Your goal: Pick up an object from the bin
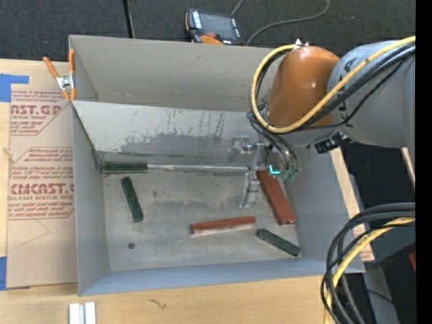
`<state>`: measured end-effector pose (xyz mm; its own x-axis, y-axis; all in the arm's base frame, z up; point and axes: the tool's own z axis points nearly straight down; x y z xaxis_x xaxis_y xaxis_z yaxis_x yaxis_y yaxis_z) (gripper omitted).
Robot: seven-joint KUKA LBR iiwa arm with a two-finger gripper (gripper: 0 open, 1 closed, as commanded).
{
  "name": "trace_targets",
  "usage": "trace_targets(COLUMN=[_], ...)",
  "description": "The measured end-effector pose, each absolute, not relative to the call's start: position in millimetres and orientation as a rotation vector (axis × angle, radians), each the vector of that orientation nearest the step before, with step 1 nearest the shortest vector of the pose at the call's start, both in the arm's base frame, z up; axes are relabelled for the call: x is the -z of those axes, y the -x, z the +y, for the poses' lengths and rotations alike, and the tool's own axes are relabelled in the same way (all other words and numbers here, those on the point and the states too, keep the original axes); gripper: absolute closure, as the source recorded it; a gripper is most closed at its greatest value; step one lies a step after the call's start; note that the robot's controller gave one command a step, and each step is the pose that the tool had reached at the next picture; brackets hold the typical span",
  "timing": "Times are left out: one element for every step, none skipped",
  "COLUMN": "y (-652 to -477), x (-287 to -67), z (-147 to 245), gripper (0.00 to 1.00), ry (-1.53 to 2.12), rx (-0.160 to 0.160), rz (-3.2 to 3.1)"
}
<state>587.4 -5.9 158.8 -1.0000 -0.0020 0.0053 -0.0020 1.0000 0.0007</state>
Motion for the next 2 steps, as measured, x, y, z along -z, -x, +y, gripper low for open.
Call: trace_targets(y=[-508.3,-511.8], x=[-66.0,-69.6], z=[4.5,4.3], gripper=[0.0,1.0], ry=[-0.242,-0.241], rx=[0.002,0.001], rz=[-3.123,-3.131])
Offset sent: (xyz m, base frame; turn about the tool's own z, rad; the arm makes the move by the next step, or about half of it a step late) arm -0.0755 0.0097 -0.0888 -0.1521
